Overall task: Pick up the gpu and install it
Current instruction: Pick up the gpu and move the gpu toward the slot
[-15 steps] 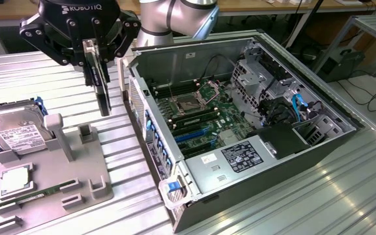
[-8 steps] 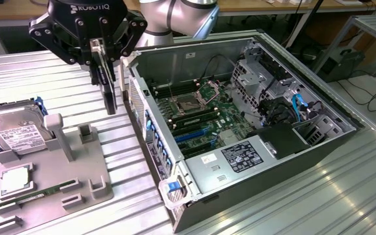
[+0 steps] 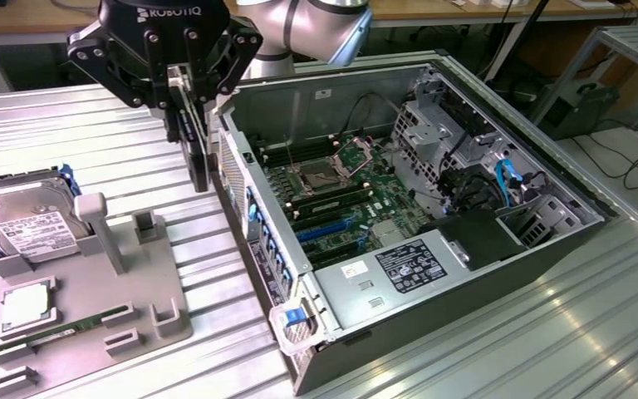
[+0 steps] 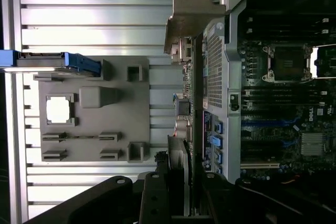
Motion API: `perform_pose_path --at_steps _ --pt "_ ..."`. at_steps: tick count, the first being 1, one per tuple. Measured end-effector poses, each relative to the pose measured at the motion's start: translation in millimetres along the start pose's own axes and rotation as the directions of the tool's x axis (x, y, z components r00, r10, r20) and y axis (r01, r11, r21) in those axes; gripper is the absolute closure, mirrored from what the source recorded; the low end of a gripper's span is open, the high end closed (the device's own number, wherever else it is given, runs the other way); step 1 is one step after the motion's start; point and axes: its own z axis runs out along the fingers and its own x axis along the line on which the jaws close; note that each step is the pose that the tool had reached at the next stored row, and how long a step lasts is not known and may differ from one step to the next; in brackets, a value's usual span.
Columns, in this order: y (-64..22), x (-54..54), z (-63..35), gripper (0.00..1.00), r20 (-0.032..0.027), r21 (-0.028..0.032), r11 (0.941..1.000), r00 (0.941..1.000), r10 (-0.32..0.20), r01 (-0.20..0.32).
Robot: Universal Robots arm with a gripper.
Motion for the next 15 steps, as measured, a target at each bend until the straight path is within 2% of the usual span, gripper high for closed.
perform_pose_path --at_steps 15 --pt "0.0 -8.7 0.2 0.72 0.0000 0.0000 1.0000 1.0000 0.000 0.000"
